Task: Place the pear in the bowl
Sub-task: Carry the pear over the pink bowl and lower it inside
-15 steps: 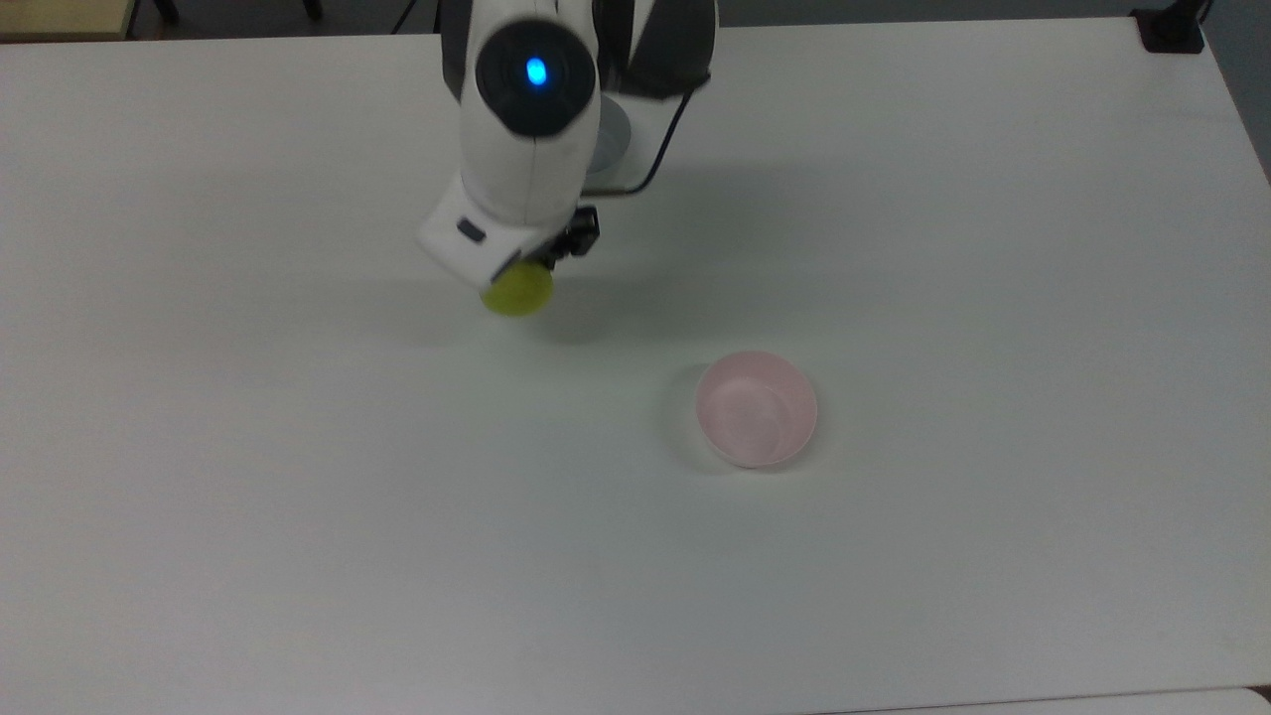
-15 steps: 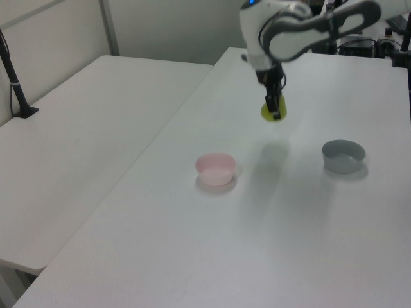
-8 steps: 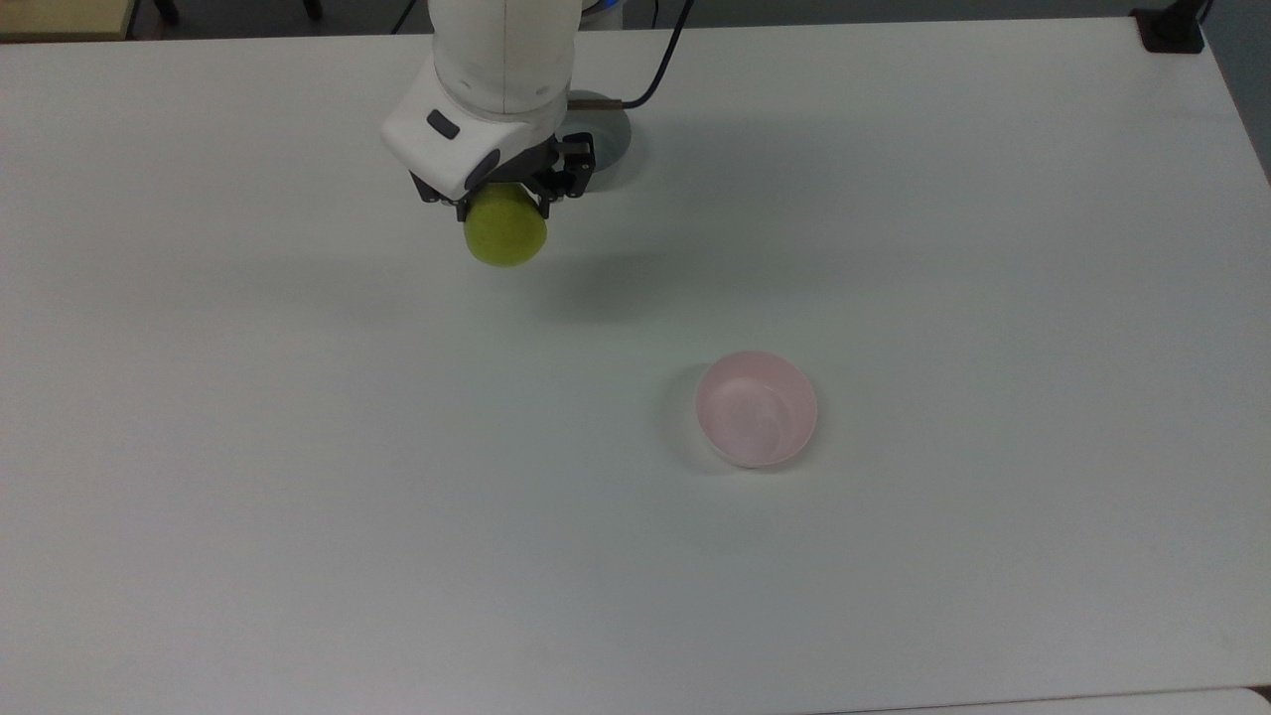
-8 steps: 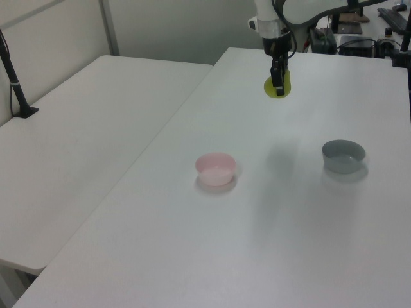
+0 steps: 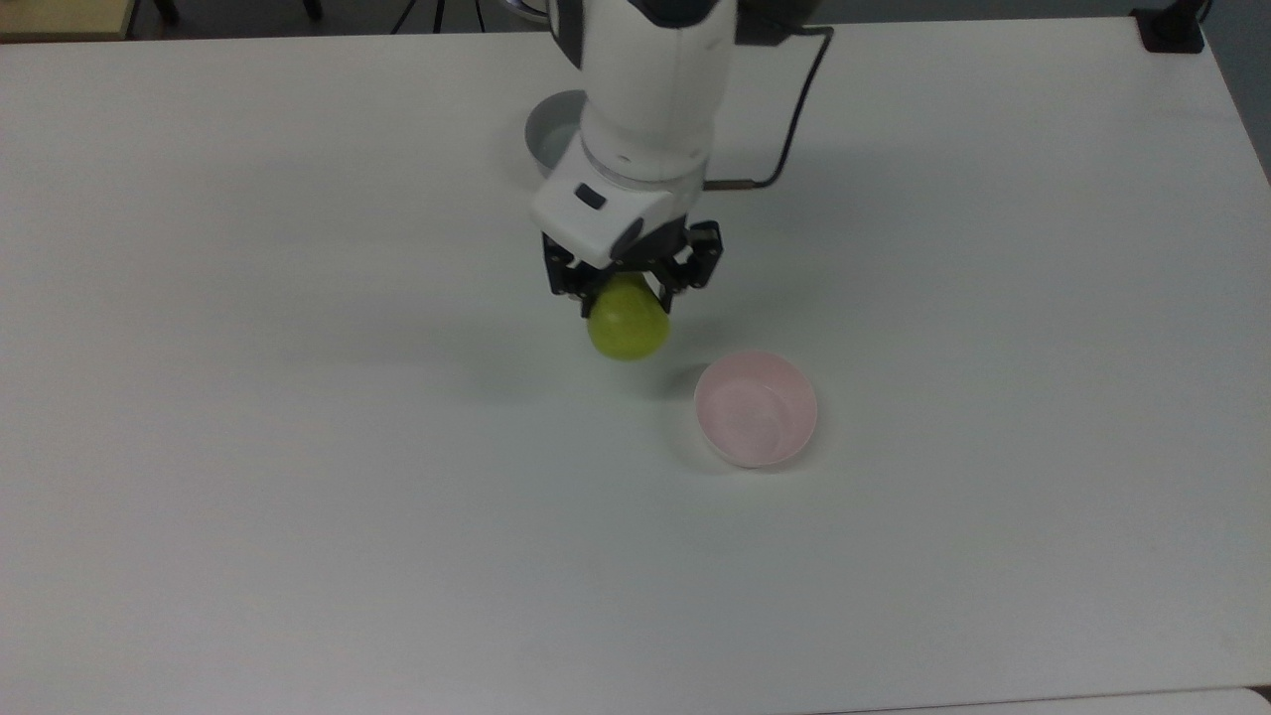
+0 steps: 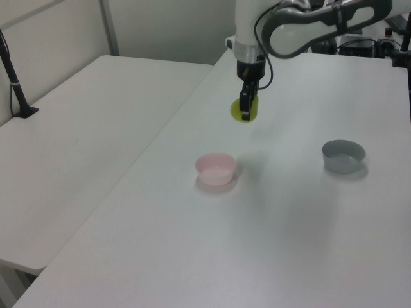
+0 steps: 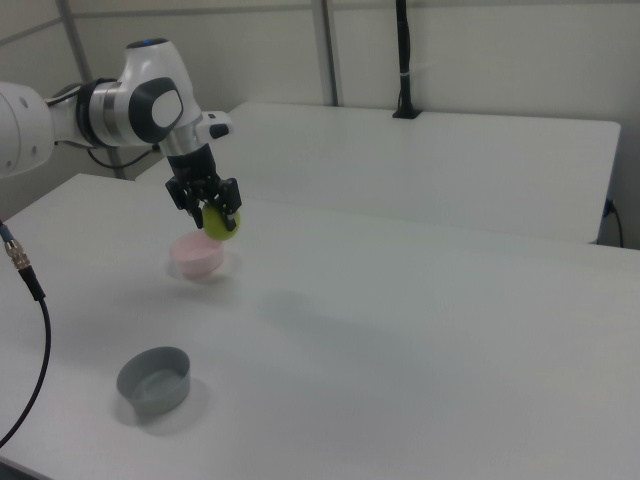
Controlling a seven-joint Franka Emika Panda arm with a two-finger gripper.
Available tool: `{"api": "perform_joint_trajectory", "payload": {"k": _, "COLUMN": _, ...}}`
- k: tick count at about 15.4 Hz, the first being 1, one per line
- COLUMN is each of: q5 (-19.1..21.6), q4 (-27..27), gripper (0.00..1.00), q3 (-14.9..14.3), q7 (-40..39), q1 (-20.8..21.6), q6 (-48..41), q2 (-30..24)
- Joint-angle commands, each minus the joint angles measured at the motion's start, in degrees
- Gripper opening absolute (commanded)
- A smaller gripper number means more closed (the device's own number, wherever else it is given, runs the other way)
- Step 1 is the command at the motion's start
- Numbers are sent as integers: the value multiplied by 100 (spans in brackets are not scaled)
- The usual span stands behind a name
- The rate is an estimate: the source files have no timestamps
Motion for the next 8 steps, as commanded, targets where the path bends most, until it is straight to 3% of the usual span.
{"api": "perform_joint_trajectory", "payload": {"k": 1, "q5": 72, "q4": 519, "gripper": 58, "q3": -43, "q7": 558, "q1": 268, "q6": 342, "q2": 383}}
{"api": "perform_joint_trajectory", "payload": {"k": 8, "q5": 55, "q4": 538, "gripper": 58, "q3": -43, "q7": 1165, "q1": 743, "q6": 889, "q2": 559}}
